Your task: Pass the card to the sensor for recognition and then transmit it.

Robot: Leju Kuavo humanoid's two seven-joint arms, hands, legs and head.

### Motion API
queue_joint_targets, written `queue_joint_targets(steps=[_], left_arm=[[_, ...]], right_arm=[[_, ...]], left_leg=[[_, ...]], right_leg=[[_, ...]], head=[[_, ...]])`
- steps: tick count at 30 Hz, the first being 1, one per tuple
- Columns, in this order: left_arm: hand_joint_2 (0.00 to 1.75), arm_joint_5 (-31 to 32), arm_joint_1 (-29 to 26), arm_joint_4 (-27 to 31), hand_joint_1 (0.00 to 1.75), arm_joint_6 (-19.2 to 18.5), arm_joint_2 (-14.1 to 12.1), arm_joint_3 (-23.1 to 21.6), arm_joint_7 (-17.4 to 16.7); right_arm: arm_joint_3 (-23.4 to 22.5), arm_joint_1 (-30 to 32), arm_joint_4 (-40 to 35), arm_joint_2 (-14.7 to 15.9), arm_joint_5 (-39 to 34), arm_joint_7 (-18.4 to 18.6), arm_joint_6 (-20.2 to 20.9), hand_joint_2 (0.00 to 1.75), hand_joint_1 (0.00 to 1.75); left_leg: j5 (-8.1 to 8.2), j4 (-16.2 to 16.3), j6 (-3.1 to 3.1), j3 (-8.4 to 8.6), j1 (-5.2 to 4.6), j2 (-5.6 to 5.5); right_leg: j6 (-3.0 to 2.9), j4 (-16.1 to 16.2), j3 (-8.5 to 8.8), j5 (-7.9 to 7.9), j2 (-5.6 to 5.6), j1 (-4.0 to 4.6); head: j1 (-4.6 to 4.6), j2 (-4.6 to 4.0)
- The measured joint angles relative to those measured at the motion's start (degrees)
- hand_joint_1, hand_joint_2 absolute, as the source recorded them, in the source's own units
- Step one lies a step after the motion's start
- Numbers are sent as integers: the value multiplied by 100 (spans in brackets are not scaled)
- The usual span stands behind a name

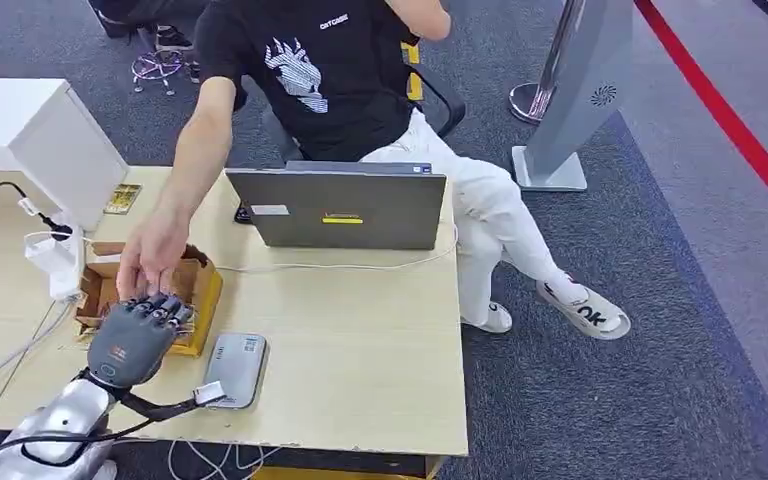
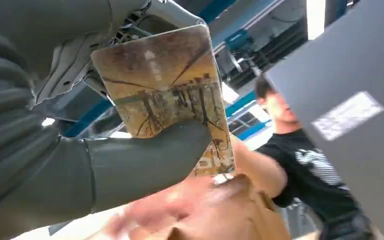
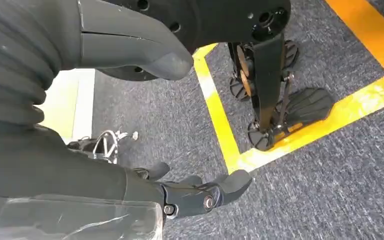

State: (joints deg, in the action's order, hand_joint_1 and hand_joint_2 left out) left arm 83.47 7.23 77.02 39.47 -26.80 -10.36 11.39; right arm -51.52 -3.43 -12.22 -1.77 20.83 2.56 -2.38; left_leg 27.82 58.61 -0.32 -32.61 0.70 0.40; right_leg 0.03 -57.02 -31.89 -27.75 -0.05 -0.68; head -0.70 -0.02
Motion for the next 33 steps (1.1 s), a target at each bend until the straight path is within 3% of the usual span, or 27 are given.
queue_joint_targets(steps=[8,23,28,33], left_arm=[[175,61,1,-72,175,0,271,-802,177],[175,96,17,-142,175,-129,463,-1457,114],[175,61,134,-361,175,-556,498,-1834,-123],[175,52,200,-555,175,-544,430,-1943,-545]], right_arm=[[-17,-4,4,-33,63,0,-33,175,0],[-22,-4,18,-42,96,0,-2,175,0],[-50,-6,24,-48,151,-11,42,175,0],[-122,-4,28,-55,188,-11,33,175,0]], left_leg=[[0,0,0,0,-3,1],[0,1,0,1,-3,0],[0,1,0,1,-3,1],[0,0,0,1,1,1]], right_leg=[[2,1,1,1,0,-1],[2,0,1,1,0,-1],[2,0,2,2,0,-1],[2,-1,3,2,0,0]], head=[[2,0],[0,0],[0,0],[0,0]])
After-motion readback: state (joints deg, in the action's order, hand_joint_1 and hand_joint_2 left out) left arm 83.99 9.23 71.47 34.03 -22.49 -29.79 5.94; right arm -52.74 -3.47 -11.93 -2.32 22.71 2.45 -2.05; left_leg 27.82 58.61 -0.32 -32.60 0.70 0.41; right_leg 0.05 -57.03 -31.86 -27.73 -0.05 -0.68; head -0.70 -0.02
